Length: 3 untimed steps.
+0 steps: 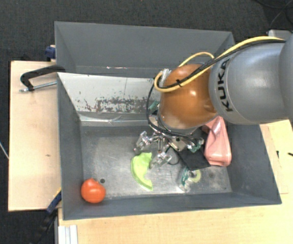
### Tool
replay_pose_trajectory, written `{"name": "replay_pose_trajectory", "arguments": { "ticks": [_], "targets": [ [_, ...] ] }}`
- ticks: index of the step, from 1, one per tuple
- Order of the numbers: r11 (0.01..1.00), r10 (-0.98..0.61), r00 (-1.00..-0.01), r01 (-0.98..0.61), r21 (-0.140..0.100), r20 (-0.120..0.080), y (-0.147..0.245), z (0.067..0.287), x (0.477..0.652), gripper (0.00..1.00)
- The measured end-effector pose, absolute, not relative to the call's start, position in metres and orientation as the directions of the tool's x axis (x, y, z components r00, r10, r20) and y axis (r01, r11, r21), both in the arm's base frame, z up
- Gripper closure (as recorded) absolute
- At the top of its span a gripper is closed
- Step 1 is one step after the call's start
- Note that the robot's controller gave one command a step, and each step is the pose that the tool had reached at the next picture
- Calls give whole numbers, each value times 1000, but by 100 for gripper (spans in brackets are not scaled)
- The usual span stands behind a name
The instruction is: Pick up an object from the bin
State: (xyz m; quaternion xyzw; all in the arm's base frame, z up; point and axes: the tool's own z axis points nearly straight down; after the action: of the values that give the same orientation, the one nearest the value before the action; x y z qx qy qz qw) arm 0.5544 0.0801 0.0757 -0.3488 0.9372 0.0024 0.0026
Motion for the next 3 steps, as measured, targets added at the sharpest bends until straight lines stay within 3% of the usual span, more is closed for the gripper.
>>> {"name": "replay_pose_trajectory", "arguments": {
  "ticks": [1, 2, 3],
  "targets": [
    [736, -677, -736, -677, 0, -6, 59, 118, 565, 100],
    [735, -678, -735, -678, 0, -5, 60, 118, 565, 100],
    [737, -676, -737, -676, 1, -2, 63, 152, 569, 100]
  ]
}}
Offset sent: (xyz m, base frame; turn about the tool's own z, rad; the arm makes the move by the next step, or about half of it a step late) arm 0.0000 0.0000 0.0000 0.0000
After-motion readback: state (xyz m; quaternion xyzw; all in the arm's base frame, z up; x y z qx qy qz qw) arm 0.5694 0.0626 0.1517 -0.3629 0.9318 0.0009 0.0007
